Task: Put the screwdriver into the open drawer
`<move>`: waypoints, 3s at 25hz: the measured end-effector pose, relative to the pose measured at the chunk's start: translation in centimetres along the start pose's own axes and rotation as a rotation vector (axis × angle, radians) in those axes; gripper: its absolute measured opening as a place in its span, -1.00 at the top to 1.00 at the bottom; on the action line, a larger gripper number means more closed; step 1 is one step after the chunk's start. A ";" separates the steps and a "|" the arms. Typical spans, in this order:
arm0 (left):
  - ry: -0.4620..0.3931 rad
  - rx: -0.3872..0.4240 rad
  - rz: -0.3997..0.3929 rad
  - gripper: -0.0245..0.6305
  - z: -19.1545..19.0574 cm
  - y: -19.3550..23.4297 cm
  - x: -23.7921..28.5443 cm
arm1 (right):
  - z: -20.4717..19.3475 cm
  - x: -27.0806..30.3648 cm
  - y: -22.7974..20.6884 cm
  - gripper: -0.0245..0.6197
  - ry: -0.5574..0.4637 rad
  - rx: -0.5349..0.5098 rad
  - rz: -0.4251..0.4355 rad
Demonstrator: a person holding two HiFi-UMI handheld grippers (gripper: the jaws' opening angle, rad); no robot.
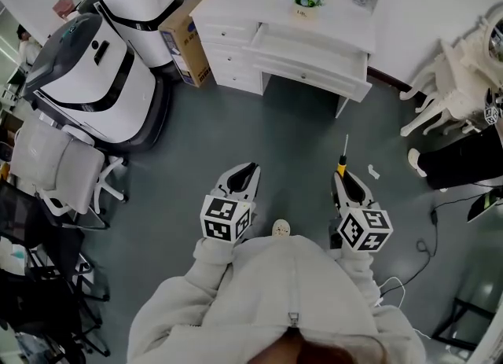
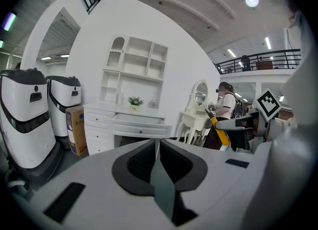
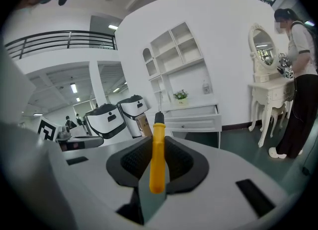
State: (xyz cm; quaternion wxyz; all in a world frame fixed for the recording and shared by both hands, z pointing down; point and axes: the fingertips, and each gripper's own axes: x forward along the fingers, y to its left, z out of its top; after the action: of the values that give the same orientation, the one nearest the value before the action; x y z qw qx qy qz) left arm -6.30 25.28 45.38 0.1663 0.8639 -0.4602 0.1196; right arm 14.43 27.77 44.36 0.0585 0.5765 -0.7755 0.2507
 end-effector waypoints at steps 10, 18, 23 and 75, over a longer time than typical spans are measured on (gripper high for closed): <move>0.013 -0.018 0.014 0.80 -0.7 -0.4 1.2 | -0.5 1.3 -0.7 0.64 0.027 0.034 0.046; 0.022 -0.028 0.042 0.80 -0.8 0.7 2.0 | 0.0 3.1 -0.9 0.64 0.036 0.033 0.066; 0.025 -0.035 0.045 0.80 -0.3 1.5 3.6 | 0.4 4.5 -1.7 0.64 0.049 0.032 0.062; 0.003 -0.070 0.048 0.80 12.6 21.2 25.5 | 14.9 32.6 -5.3 0.64 0.073 0.008 0.040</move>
State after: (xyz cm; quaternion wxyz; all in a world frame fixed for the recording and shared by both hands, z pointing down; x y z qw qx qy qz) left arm -9.36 -10.02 46.77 0.1939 0.8460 -0.4846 0.1087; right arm 11.60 -8.35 45.50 0.0797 0.5514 -0.7833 0.2758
